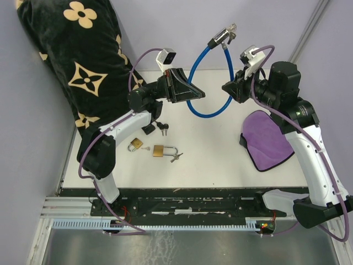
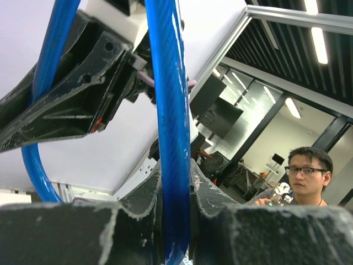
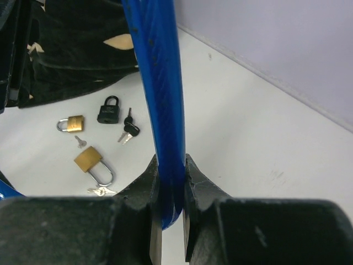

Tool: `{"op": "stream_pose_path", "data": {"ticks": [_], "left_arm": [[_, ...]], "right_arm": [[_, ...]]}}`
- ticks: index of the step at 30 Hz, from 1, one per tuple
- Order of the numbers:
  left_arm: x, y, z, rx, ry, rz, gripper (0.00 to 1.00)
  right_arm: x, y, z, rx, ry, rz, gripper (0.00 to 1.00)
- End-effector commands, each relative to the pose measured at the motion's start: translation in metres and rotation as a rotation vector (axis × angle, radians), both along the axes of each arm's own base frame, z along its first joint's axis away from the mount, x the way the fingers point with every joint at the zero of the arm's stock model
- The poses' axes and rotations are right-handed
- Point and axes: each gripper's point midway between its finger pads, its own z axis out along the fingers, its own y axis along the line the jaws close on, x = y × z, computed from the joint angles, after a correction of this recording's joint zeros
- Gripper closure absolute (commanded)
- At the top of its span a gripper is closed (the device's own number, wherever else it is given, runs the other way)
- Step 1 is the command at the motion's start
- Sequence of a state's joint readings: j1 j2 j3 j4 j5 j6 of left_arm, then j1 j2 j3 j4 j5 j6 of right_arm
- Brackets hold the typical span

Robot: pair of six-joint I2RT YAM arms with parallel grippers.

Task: Lock with the key
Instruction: Lock the lock.

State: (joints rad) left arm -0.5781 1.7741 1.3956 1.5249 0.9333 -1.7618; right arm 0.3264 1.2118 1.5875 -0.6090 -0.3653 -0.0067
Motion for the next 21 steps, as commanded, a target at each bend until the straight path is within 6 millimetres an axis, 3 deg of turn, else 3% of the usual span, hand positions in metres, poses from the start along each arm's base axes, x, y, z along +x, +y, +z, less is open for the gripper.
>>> {"op": "stream_pose_path", "data": {"ticks": [1, 9, 21], "left_arm": [[-0.024, 0.009, 0.000, 0.017, -0.065, -0.036, 0.97], [-0.006, 0.012, -0.029, 0.130, -0.021, 0.007, 0.97], [-0.008, 0.026, -0.015, 0.106, -0.038, 0.046, 0.96]], "right_arm": [[0.006, -0.017, 0.025, -0.143, -0.180, -0.018, 0.98], [0.006, -0.037, 0.037, -0.242, -0.254, -0.063, 0.98], [-0.002, -0.028, 0.029, -0.252, -0.243, 0.017, 0.98]]}}
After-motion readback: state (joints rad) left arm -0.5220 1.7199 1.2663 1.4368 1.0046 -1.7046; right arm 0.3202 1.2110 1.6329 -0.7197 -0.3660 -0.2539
